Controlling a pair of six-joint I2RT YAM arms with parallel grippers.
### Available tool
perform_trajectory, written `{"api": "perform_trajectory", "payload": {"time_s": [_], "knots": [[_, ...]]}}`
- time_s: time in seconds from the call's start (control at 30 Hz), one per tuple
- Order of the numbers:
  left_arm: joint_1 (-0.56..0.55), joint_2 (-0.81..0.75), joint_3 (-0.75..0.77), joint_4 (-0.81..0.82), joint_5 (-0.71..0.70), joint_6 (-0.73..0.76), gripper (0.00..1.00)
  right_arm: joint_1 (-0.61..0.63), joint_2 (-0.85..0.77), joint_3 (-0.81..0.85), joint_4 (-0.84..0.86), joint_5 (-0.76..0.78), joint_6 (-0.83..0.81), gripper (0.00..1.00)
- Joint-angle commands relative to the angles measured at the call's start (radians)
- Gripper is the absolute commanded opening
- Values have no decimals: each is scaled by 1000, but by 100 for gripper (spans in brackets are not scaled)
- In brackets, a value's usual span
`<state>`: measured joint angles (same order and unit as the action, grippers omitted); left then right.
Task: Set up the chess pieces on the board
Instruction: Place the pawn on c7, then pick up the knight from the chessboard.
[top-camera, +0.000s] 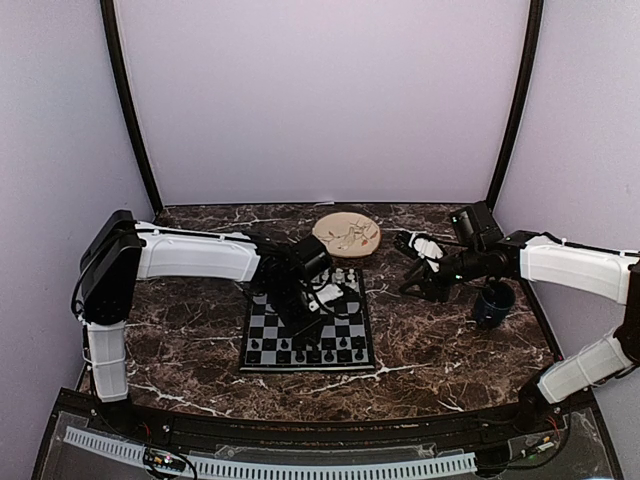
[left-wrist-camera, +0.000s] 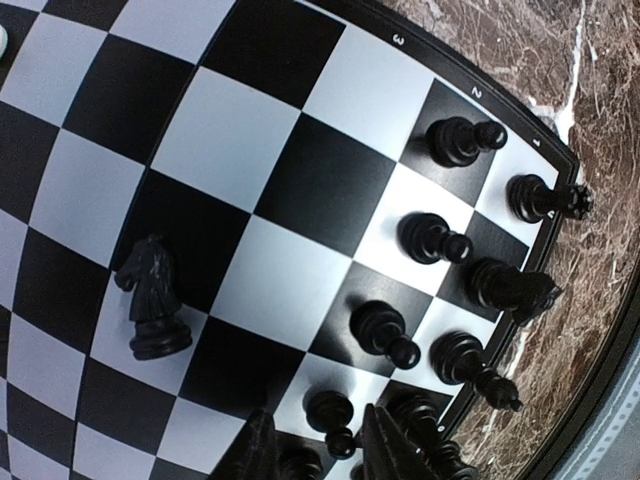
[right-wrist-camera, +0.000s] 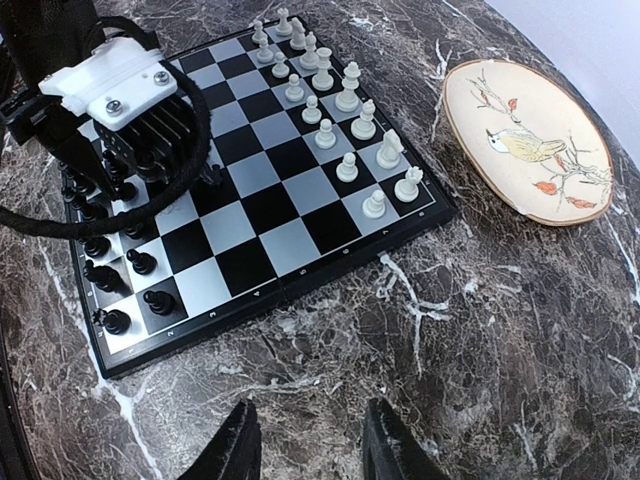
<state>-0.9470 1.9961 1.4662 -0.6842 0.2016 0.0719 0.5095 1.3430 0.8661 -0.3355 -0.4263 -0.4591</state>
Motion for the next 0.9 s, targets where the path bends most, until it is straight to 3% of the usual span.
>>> {"api": "perform_trajectory", "payload": {"time_s": [0.0,0.27,0.47,0.87], "knots": [[-5,-52,49,-25,9,0,33,-3,8,-7,16,-10,-7,36],[-3,-90,83,12,-106,-21,37,-3,8,3,10,-19,-3,36],[-3,9,159,-40,-138,-9,43,-3,-11,-1,10,-13,-4,36],[0,120,221,-74,-265,-2,45,-11,-35,-12,13,3,-3,36]]}}
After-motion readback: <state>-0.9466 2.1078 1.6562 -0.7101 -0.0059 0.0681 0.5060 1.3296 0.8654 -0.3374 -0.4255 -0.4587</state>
